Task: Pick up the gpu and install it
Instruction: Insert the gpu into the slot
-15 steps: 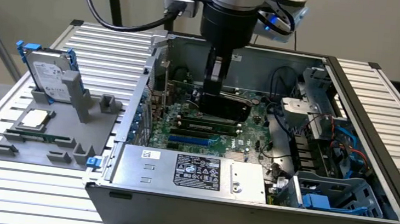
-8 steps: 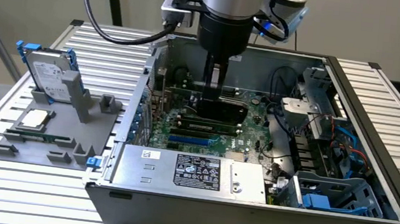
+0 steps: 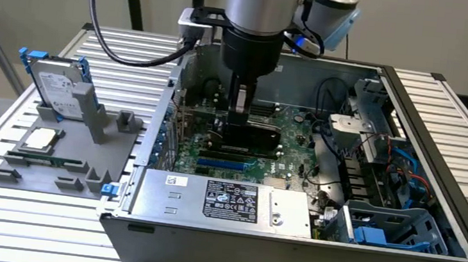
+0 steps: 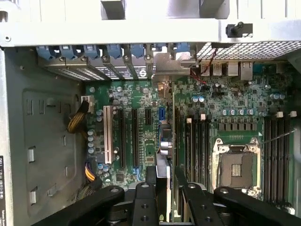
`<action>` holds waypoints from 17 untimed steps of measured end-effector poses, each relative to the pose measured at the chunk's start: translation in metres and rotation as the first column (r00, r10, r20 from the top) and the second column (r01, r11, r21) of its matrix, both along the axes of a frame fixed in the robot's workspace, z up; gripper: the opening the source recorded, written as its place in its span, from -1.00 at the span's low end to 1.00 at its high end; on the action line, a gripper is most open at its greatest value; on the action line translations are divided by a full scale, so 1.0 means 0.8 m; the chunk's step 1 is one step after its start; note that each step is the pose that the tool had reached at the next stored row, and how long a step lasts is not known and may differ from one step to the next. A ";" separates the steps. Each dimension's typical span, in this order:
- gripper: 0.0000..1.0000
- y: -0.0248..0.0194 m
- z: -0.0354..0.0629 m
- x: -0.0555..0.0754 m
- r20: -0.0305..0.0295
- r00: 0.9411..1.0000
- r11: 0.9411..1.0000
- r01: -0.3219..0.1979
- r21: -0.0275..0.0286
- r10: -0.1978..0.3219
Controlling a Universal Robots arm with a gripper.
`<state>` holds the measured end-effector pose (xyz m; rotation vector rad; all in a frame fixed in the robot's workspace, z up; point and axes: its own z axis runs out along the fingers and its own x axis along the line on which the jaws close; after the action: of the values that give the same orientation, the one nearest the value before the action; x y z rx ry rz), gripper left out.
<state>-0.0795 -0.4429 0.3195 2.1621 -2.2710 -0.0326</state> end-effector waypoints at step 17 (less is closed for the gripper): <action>-1.00 -0.0014 -0.039 -0.012 0.008 1.000 1.000 -0.020 0.000 0.020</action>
<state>-0.0890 -0.4441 0.2886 2.1885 -2.2537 -0.0237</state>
